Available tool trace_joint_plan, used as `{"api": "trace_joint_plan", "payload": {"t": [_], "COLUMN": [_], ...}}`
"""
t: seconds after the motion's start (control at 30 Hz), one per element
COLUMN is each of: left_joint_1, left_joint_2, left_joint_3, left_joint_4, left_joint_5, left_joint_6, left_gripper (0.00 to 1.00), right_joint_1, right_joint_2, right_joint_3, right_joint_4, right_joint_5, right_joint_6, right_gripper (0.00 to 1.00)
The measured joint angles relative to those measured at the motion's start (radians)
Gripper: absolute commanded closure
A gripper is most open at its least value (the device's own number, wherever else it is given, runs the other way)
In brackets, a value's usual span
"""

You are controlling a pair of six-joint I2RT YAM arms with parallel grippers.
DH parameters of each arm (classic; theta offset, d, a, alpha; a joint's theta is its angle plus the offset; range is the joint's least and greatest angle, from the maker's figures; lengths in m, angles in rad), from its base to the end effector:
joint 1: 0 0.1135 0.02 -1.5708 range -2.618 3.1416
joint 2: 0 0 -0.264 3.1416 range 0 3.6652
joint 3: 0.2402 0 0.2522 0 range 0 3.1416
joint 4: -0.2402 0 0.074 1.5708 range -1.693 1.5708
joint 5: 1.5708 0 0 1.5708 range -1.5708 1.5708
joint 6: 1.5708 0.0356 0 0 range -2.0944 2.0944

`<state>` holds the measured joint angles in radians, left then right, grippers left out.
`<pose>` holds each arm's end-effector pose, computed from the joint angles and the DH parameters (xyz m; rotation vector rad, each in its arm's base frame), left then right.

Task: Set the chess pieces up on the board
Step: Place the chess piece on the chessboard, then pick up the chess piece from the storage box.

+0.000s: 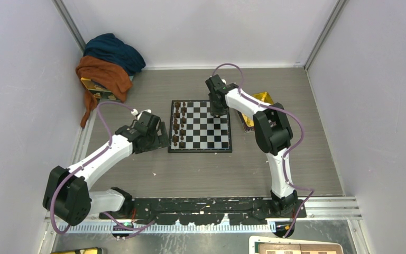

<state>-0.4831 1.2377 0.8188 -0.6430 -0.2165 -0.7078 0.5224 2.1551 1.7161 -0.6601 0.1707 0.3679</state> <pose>0.2115 -0.1023 0.2232 -0.3643 2.5738 -0.1453 0.4038 0.2255 0.1867 -0.1498 2.6397 0.0694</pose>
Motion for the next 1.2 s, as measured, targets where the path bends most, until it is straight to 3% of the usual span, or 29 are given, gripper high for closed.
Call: {"api": "trace_joint_plan", "payload": {"t": [0.27,0.63,0.83,1.2], "left_joint_1": [0.0,0.0,0.0,0.0], "left_joint_2": [0.0,0.0,0.0,0.002], "left_joint_3": [0.0,0.0,0.0,0.0], "left_joint_4": [0.0,0.0,0.0,0.004], "left_joint_5": [0.0,0.0,0.0,0.008], "left_joint_6": [0.001,0.009,0.011,0.017], "left_gripper": [0.0,0.0,0.0,0.0], "right_joint_1": [0.0,-0.019,-0.106,-0.23], "right_joint_2": [-0.044,-0.305,-0.388,-0.397], "right_joint_3": [0.0,-0.048,-0.163,-0.308], "right_joint_4": [-0.03,-0.043,-0.038,-0.017], "right_joint_5": [0.009,0.082,0.132,0.145], "right_joint_6": [0.001,0.024,0.043,0.056], "right_gripper": [0.64,0.65,0.65,0.65]}}
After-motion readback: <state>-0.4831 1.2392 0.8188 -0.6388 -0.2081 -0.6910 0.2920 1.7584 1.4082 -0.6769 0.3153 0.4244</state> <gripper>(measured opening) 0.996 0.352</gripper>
